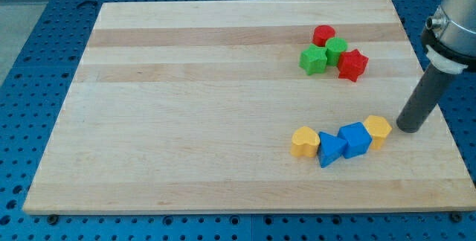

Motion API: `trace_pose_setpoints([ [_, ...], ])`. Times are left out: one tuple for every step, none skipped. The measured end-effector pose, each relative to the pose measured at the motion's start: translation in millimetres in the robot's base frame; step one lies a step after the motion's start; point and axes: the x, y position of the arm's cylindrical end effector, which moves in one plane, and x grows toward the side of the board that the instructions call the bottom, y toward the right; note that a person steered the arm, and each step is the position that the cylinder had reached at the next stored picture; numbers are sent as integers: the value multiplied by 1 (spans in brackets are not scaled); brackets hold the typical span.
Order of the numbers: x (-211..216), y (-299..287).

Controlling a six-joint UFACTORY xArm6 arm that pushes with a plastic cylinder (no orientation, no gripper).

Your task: Point at the green circle

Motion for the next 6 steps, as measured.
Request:
trace_pose_setpoints([
  [-38, 1],
  [-169, -3],
  [-191, -4],
  [-220, -37],
  [-220, -39],
  [-212, -43],
])
